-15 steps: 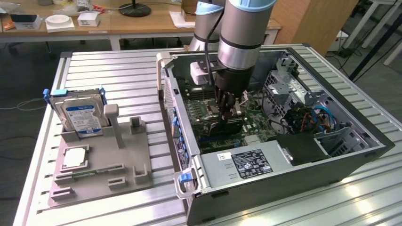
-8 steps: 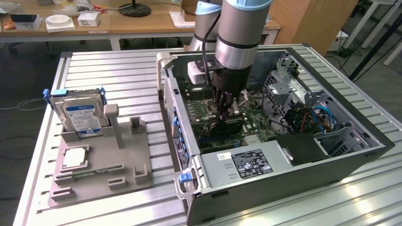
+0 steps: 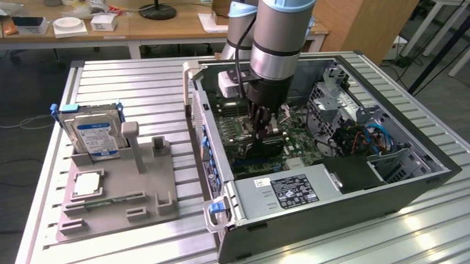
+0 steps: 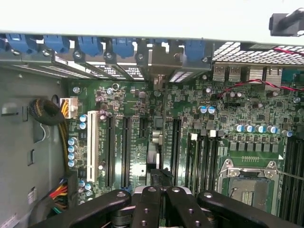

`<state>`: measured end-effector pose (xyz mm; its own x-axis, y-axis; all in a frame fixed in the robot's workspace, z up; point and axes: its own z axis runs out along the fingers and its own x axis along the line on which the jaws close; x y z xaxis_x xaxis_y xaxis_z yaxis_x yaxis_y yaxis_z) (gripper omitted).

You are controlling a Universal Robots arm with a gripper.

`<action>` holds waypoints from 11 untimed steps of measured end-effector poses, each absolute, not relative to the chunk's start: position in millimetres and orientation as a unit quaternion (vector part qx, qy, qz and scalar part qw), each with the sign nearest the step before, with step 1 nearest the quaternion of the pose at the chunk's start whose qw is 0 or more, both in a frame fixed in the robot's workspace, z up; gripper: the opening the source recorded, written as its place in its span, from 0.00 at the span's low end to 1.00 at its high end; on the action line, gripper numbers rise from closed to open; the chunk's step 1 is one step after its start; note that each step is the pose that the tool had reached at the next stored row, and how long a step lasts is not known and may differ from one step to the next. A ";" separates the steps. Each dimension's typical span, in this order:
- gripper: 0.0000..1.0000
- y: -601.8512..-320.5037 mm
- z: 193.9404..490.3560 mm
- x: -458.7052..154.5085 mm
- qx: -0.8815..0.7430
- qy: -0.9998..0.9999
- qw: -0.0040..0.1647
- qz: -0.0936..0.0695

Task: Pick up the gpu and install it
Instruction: 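Press down on the gpu until it lock into place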

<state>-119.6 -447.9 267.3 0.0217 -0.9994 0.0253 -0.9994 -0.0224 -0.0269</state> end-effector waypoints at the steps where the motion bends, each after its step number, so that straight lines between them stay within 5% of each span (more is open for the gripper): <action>1: 0.11 -447.9 267.3 -119.7 -0.715 0.699 0.001 -0.018; 11: 0.11 -447.9 266.7 -120.0 -0.715 0.699 0.001 -0.019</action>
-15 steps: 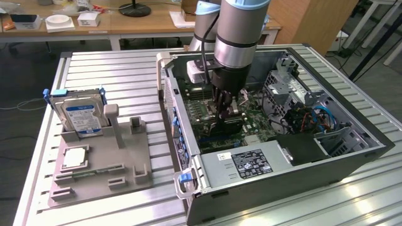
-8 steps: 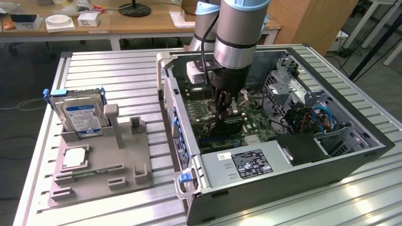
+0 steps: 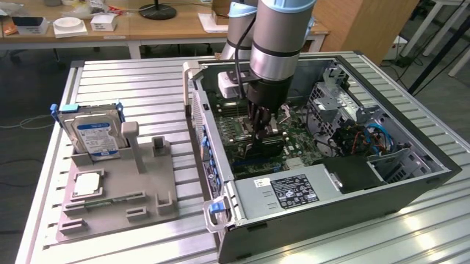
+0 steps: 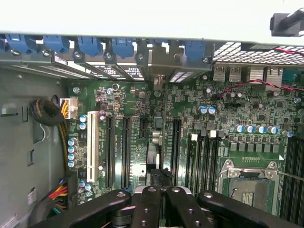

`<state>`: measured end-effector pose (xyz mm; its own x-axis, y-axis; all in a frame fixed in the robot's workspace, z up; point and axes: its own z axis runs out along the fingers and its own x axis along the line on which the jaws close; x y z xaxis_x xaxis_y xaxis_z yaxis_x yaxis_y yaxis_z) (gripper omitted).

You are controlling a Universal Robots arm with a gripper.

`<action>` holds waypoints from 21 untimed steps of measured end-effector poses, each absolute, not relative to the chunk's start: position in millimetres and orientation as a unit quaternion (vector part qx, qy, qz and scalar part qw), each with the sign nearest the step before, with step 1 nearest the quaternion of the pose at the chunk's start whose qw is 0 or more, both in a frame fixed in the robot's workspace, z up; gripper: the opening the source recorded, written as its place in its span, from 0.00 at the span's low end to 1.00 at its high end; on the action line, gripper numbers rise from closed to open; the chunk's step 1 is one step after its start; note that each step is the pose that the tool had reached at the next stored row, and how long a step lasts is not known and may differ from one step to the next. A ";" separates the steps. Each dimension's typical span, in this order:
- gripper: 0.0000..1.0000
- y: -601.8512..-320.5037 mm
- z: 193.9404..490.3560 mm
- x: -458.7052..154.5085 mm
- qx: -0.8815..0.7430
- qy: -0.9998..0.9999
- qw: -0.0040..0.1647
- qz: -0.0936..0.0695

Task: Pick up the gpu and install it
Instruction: 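Press down on the gpu until it lock into place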

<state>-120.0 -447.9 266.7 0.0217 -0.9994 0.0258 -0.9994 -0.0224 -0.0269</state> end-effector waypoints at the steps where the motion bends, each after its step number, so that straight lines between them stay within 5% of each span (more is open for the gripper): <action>1: 0.11 -447.9 266.6 -120.1 -0.715 0.699 0.001 -0.019; 21: 0.11 -447.8 274.2 -121.1 -0.715 0.699 0.000 -0.019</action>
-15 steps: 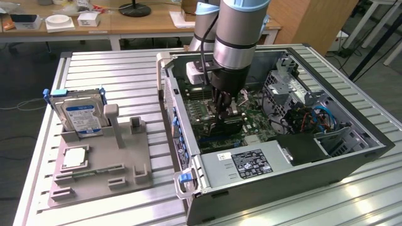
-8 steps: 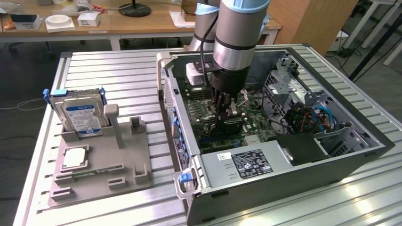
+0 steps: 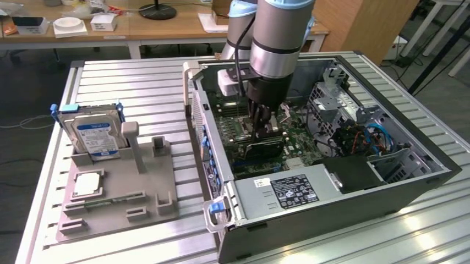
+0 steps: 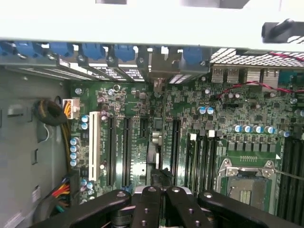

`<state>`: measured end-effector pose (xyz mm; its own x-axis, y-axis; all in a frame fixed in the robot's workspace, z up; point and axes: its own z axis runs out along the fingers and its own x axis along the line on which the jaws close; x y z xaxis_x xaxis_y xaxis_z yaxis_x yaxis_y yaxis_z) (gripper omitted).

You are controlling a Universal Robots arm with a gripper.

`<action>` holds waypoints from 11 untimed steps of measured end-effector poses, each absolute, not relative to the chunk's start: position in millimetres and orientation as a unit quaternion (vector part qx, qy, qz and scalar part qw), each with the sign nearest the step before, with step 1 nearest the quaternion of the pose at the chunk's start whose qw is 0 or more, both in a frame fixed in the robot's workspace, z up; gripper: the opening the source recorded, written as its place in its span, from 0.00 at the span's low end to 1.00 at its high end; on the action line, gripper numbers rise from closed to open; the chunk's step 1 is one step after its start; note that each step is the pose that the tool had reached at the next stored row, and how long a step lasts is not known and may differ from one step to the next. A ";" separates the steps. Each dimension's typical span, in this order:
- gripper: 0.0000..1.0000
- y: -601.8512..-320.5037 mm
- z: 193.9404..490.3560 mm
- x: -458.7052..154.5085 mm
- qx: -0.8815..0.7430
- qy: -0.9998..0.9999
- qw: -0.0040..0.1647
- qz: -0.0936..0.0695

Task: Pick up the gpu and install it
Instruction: 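Press down on the gpu until it lock into place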

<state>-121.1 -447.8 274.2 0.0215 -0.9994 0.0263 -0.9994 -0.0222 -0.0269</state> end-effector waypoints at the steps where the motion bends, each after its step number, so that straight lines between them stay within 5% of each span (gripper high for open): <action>1: 0.11 -447.8 274.9 -121.5 -0.715 0.699 0.000 -0.019; 11: 0.11 -447.8 291.3 -138.6 -0.715 0.699 -0.001 -0.019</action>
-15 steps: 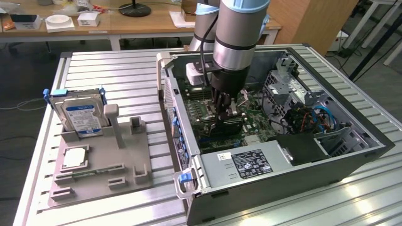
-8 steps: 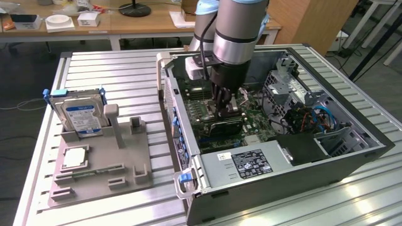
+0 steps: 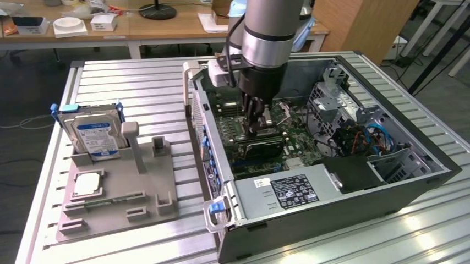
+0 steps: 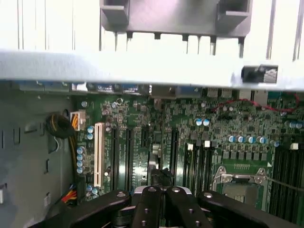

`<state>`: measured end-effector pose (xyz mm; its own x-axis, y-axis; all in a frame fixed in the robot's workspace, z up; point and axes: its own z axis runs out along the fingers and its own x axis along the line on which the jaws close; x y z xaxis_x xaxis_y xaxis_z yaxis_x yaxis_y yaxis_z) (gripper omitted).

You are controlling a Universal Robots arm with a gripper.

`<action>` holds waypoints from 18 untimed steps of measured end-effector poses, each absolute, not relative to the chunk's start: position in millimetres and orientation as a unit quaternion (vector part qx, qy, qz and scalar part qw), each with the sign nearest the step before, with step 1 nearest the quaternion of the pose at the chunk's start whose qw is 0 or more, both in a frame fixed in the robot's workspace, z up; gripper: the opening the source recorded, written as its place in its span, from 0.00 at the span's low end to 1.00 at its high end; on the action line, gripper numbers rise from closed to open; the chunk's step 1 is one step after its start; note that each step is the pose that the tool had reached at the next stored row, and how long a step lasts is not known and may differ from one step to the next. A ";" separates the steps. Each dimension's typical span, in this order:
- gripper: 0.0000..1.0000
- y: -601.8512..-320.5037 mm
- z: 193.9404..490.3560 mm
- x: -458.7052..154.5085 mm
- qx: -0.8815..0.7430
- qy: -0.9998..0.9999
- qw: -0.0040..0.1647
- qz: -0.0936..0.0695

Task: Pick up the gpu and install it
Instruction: 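Press down on the gpu until it lock into place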

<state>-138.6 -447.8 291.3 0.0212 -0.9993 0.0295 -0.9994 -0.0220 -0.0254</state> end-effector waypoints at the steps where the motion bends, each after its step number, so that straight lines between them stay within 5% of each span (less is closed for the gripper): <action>1: 0.11 -447.8 291.6 -140.8 0.715 -0.699 0.001 0.019; 18: 0.11 -447.8 292.8 -167.6 0.715 -0.699 0.006 0.014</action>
